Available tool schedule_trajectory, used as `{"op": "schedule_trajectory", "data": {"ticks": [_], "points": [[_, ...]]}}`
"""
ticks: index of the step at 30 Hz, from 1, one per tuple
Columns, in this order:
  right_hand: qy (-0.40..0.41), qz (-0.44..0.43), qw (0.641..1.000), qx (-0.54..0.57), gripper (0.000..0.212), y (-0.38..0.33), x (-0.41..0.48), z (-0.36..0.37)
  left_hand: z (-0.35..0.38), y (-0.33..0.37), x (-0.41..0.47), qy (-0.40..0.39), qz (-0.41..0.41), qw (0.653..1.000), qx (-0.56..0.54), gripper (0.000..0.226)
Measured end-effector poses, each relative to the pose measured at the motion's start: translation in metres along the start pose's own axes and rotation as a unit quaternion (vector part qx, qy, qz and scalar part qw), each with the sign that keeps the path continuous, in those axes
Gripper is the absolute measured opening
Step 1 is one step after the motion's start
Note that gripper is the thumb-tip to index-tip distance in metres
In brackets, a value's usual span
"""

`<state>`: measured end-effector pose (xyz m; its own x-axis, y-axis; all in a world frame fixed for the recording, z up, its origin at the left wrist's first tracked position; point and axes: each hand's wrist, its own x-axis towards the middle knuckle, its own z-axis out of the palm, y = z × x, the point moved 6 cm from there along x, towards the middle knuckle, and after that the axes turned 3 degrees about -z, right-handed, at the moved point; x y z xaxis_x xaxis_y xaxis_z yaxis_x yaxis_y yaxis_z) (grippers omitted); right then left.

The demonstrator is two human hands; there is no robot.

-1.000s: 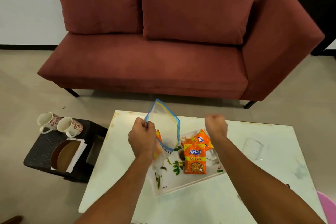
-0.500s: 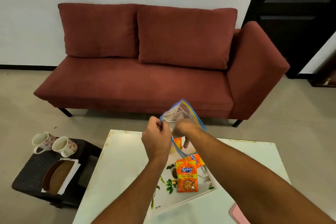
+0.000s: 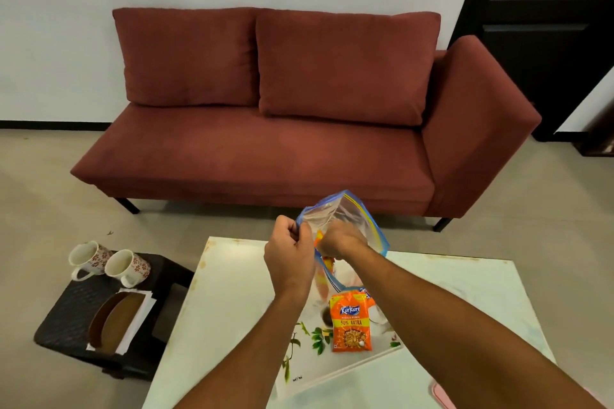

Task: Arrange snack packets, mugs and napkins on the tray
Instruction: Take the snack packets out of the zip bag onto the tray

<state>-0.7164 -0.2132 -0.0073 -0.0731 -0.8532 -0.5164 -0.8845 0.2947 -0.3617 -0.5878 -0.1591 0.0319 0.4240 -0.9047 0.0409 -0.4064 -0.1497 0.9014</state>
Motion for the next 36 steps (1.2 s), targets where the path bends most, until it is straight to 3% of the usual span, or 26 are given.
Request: {"op": "schedule_trajectory", "data": {"ticks": [4,10,14,17,22,29,33,36], "points": [[0.063,-0.084,0.993,-0.045,0.019,-0.028,-0.024,-0.038,-0.012,-0.018,0.010,0.031,-0.054,0.996,0.059,0.030],[0.134,-0.139,0.977,0.086,0.015,-0.030,-0.060,-0.126,-0.028,-0.037,0.016,0.044,-0.105,0.986,0.118,0.022],[0.178,-0.109,0.949,0.236,0.014,0.002,-0.059,-0.162,-0.042,-0.050,0.016,0.073,-0.138,0.982,0.108,0.023],[0.199,-0.051,0.935,0.289,0.017,0.043,-0.042,-0.160,-0.050,-0.059,0.015,0.092,-0.152,0.978,0.110,0.022],[0.186,0.054,0.945,0.263,0.016,0.107,0.003,-0.084,-0.053,-0.073,0.012,0.115,-0.150,0.976,0.107,0.020],[0.014,0.155,0.955,0.251,0.022,0.147,0.036,0.099,-0.047,-0.097,0.005,0.115,-0.133,0.980,0.096,0.024],[-0.081,0.182,0.936,0.290,0.028,0.155,0.043,0.167,-0.043,-0.112,0.007,0.104,-0.121,0.984,0.081,0.027],[-0.093,0.165,0.944,0.271,0.032,0.157,0.050,0.187,-0.042,-0.119,0.009,0.095,-0.121,0.987,0.055,0.028]]}}
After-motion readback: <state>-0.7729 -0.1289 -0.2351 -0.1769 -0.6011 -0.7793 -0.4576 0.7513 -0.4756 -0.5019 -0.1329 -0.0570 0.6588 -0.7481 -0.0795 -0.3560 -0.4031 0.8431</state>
